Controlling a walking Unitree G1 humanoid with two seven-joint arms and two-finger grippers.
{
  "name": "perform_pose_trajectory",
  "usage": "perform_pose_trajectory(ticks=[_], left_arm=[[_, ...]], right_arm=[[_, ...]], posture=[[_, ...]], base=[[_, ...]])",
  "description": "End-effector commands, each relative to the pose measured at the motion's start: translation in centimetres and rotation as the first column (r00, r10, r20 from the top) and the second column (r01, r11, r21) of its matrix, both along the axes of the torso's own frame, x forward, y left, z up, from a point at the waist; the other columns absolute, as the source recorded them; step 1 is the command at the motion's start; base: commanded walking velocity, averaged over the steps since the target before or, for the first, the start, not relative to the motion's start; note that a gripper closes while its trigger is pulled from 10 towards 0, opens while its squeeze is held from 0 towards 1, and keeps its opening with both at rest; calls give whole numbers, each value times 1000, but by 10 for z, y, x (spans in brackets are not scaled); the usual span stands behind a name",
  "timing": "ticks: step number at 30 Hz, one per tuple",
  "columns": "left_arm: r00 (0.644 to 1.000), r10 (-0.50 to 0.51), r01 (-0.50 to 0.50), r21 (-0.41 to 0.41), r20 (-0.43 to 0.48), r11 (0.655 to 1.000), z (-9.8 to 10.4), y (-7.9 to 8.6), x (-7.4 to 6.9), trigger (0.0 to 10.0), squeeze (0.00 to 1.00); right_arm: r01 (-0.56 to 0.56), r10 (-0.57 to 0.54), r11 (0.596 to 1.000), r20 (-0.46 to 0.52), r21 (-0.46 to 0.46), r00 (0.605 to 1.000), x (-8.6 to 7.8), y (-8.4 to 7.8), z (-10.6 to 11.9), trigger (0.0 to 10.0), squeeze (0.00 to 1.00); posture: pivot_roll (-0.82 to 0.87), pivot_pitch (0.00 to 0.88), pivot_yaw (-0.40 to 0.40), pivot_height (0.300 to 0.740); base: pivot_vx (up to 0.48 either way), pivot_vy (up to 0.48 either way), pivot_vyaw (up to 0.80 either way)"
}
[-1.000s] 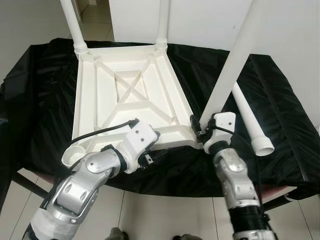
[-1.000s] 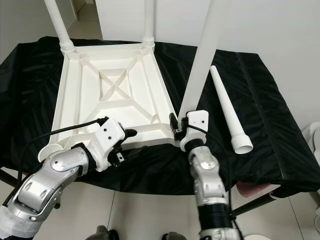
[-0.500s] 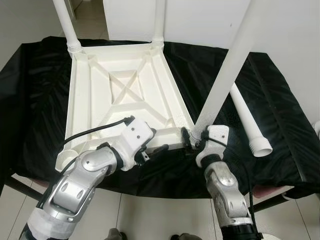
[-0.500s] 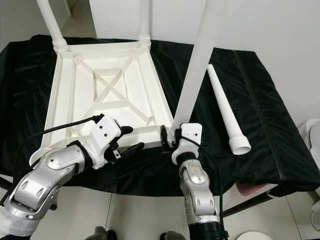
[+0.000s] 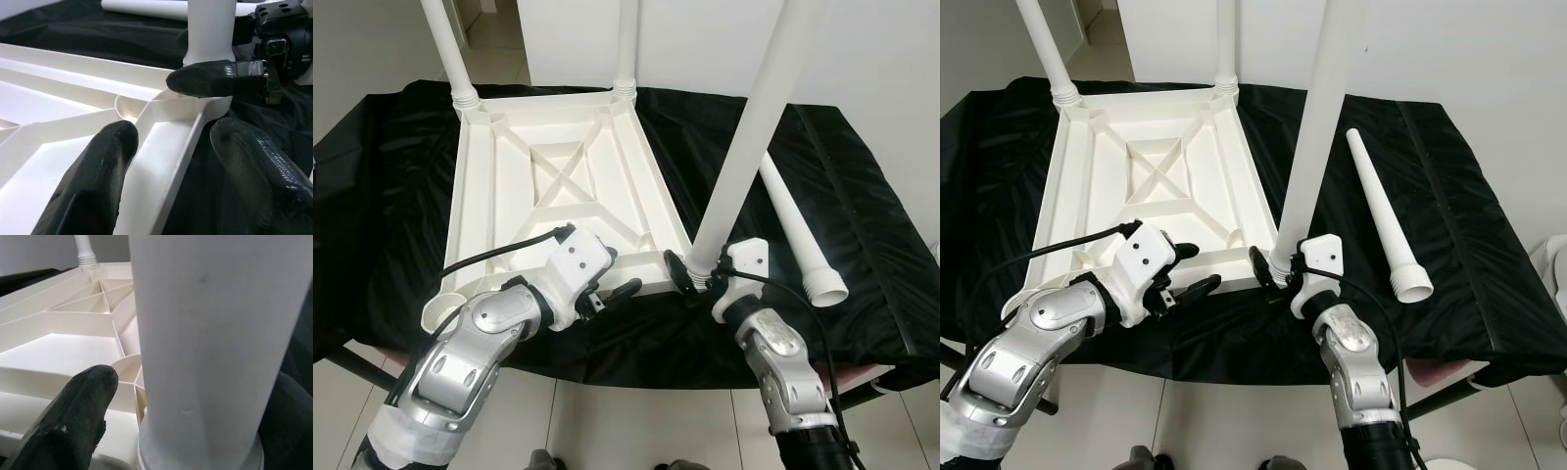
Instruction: Building children table
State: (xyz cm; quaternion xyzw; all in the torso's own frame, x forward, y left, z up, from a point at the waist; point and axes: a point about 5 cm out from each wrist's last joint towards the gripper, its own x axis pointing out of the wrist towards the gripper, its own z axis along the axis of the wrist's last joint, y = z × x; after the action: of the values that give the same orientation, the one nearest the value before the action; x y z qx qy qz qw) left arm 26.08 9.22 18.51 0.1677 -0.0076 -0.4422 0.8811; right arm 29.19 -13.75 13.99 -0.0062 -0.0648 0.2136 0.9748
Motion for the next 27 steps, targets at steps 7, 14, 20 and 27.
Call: perform_pose_trajectory(ticks=[7,14,20,27], left_arm=[[995,104,-104,-52,-8,993,-6,2,7,10000,0],[988,154,-155,-83,-12,984,-13,3,7,10000,0],[970,241,-243,-148,-36,959,-18,6,14,10000,0],[952,287,-302,-167,-110,939,-29,8,21,10000,0]], right_arm=[[-60,60,998,20,10,998,-4,6,-5,10000,0],[-62,61,998,49,11,997,-7,5,-7,10000,0],[-33,33,999,89,-4,995,-8,9,-12,10000,0],[-4,2,1000,92,12,996,-4,11,-17,10000,0]], posture=[[-120,41,43,740],[-126,32,57,740],[-145,0,84,740],[-160,0,122,740]], base=[[0,0,0],[0,0,0],[0,0,0],[0,0,0]])
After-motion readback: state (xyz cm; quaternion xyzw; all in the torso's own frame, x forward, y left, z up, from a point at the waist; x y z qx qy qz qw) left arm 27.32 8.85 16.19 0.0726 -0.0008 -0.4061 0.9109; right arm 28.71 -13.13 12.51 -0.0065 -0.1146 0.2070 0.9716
